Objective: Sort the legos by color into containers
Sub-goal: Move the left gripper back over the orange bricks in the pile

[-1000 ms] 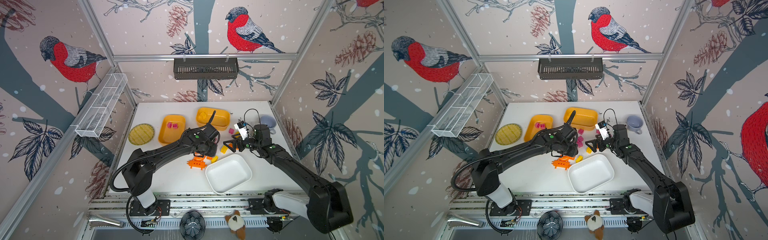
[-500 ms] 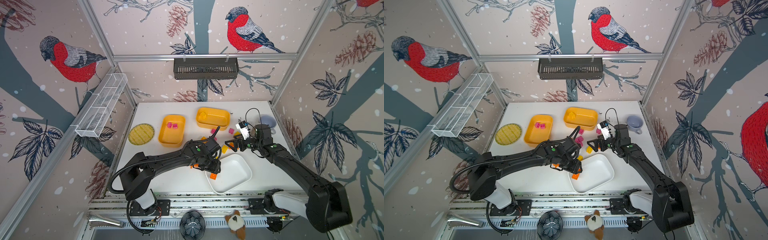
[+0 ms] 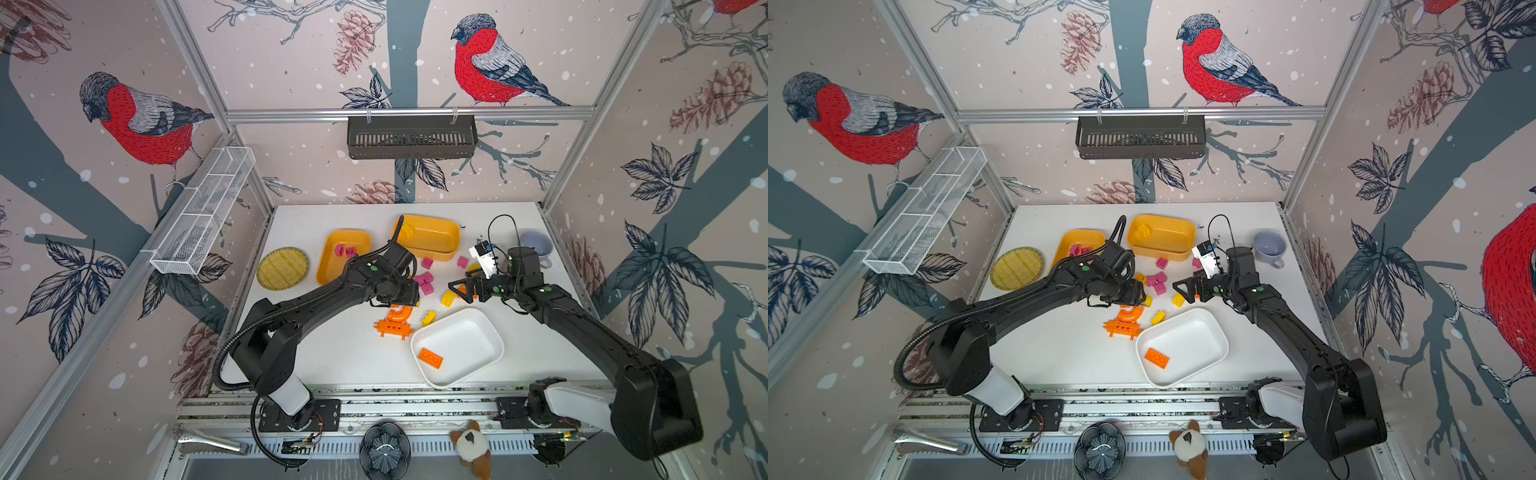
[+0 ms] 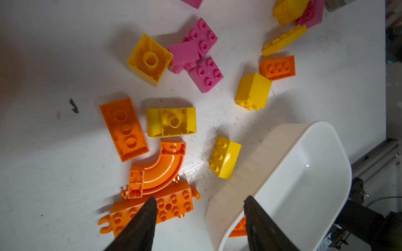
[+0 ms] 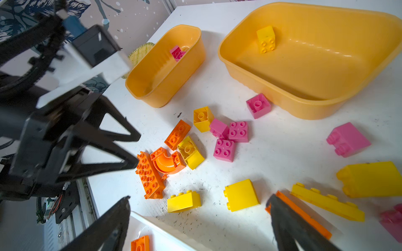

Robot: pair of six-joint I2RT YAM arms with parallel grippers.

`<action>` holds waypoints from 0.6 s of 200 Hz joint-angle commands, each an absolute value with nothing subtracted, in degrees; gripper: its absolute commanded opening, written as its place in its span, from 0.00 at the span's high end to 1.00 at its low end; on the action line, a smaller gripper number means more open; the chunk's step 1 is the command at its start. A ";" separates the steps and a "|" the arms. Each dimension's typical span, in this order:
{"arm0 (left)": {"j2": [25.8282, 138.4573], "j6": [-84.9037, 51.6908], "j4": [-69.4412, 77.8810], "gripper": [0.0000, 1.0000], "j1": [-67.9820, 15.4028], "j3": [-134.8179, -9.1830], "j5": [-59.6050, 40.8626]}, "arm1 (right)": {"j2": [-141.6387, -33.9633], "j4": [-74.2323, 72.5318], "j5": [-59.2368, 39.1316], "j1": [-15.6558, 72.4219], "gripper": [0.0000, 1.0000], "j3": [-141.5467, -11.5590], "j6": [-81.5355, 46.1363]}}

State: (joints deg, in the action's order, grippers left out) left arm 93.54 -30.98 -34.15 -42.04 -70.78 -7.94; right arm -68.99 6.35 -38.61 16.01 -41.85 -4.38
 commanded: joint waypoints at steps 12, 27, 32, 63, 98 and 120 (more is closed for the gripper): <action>97.08 -29.64 -34.17 0.38 -39.02 -70.73 -0.85 | -69.66 4.91 -38.86 17.17 0.01 -42.57 -5.01; 98.95 -29.13 -32.97 0.40 -38.43 -70.12 -0.48 | -70.00 4.76 -38.63 17.56 0.01 -42.63 -5.10; 99.77 -29.01 -32.77 0.40 -38.34 -70.14 -0.27 | -70.05 4.74 -38.52 17.64 0.01 -42.63 -5.18; 102.93 -28.74 -30.59 0.45 -37.76 -70.32 0.44 | -70.55 4.56 -38.41 18.02 0.01 -42.37 -5.19; 106.08 -28.33 -30.10 0.48 -37.66 -71.62 0.97 | -70.71 4.48 -38.41 18.22 0.01 -41.93 -5.10; 107.11 -28.30 -29.21 0.50 -37.22 -71.66 0.57 | -70.66 4.31 -38.42 18.36 0.01 -41.61 -5.19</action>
